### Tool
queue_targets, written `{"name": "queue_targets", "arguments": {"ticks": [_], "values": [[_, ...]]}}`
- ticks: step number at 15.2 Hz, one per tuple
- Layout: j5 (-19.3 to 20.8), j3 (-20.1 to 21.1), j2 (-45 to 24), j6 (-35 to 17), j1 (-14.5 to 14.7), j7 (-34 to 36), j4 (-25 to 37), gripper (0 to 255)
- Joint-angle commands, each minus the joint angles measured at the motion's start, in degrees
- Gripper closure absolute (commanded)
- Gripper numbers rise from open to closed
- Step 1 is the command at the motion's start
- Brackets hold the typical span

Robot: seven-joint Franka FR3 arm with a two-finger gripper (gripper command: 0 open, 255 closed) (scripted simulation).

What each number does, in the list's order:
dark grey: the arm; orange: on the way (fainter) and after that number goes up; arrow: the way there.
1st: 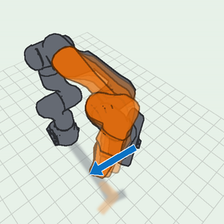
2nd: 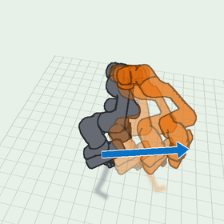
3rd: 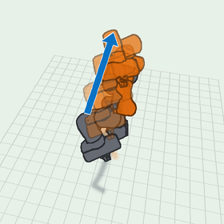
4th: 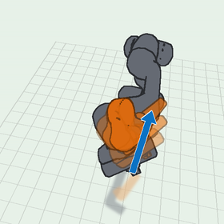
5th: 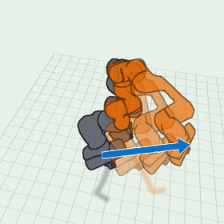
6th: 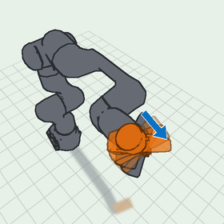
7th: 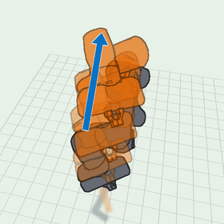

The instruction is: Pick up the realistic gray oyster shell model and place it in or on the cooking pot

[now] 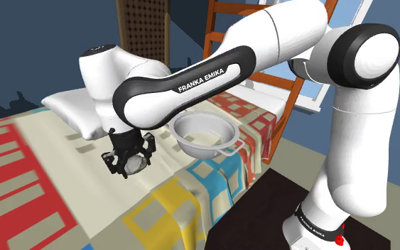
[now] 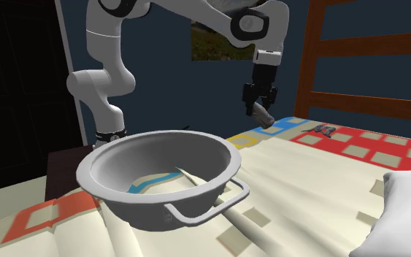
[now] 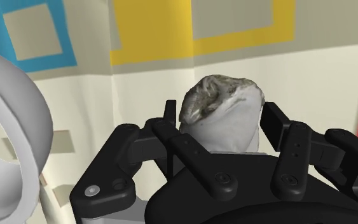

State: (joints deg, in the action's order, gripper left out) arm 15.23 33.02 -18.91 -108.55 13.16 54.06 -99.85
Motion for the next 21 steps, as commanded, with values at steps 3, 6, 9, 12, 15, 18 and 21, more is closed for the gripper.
{"name": "queue_targets", "arguments": {"ticks": [3,6,9,12,15,18,21], "values": [[-0.7,0.3,0.9,2.8,-0.1,-0.7,2.1,255],[-1.1,0.4,1.5,4.8,-0.1,-1.1,3.7,255],[-1.5,0.6,2.0,6.9,-0.1,-1.5,5.4,255],[-1.8,0.7,2.3,8.9,0.0,-1.8,7.1,255],[-3.9,-0.1,7.0,6.7,-3.8,-6.1,1.5,255],[-5.8,-1.4,11.1,5.0,-7.0,-10.7,-3.2,255],[-7.4,-3.1,14.7,3.5,-9.8,-15.3,-7.3,255]]}}
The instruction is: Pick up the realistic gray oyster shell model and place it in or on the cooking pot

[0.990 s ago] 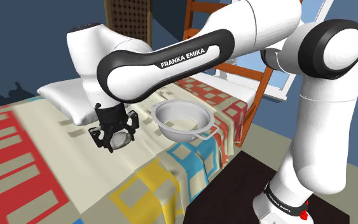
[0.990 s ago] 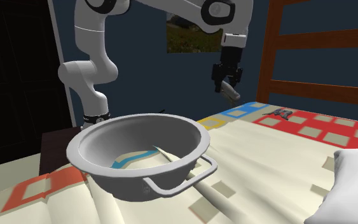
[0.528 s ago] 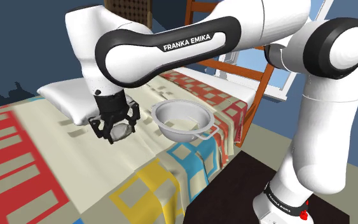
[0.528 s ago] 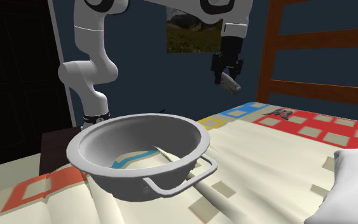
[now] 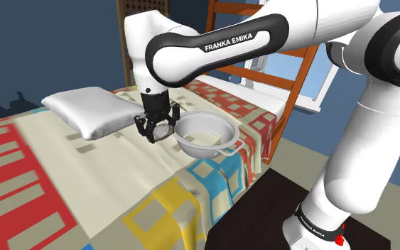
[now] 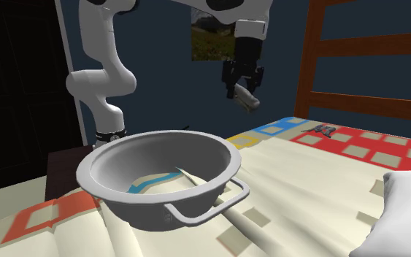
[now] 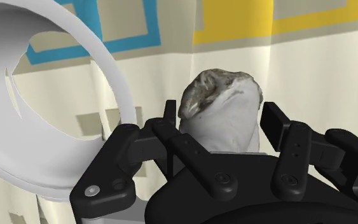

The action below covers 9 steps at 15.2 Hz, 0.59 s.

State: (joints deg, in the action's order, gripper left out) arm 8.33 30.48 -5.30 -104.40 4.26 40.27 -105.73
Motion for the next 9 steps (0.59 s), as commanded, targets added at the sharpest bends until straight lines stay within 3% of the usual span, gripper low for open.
{"name": "queue_targets", "arguments": {"ticks": [1,9], "values": [[-0.9,-1.1,2.2,-1.1,-1.7,-3.1,-2.6,255],[-2.6,-6.9,8.4,-3.8,-7.5,-15.1,-9.6,255]]}}
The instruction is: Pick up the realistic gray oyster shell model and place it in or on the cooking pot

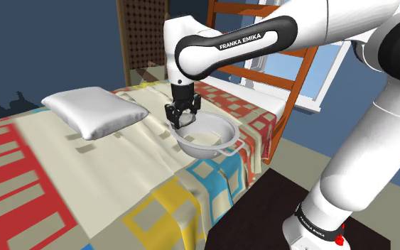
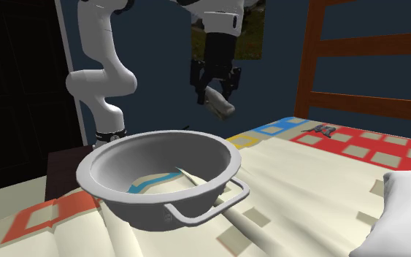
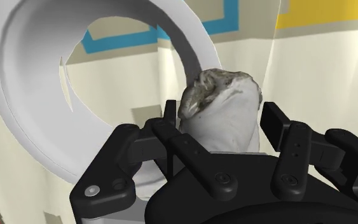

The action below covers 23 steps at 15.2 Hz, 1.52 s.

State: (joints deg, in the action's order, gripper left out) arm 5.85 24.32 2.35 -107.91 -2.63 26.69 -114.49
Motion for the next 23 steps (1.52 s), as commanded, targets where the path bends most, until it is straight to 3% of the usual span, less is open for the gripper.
{"name": "queue_targets", "arguments": {"ticks": [1,11,23], "values": [[-0.2,-1.5,1.2,-0.6,-1.3,-3.0,-1.4,255],[0.8,-9.2,2.6,-2.9,-7.9,-16.7,-3.5,255],[2.2,-9.1,-0.5,-11.9,-7.9,-14.9,-9.5,255]]}}
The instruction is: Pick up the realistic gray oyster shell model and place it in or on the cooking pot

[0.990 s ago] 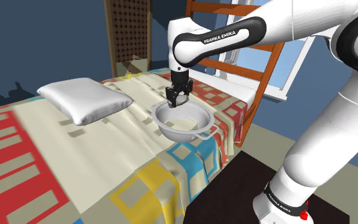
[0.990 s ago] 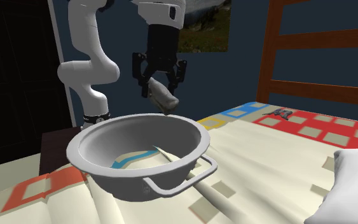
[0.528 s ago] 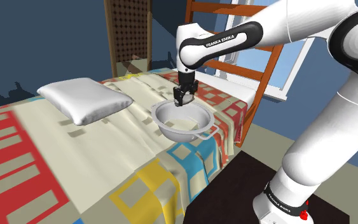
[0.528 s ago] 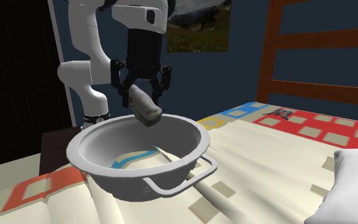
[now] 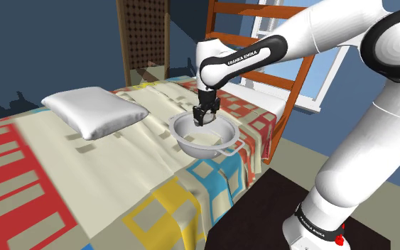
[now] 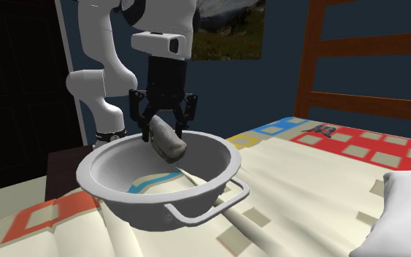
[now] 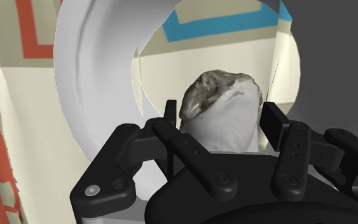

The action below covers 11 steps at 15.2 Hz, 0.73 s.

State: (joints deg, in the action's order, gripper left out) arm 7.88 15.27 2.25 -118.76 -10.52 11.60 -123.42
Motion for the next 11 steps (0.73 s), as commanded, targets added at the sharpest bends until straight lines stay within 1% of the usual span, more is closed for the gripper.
{"name": "queue_targets", "arguments": {"ticks": [1,9,10,11], "values": [[0.4,0.0,-0.7,-1.7,0.0,0.4,-1.0,255],[0.4,0.0,-0.9,-2.0,0.0,0.5,-1.2,255],[0.4,0.0,-0.9,-2.0,0.0,0.5,-1.2,0],[0.4,0.0,-0.9,-2.0,0.0,0.5,-1.2,0]]}}
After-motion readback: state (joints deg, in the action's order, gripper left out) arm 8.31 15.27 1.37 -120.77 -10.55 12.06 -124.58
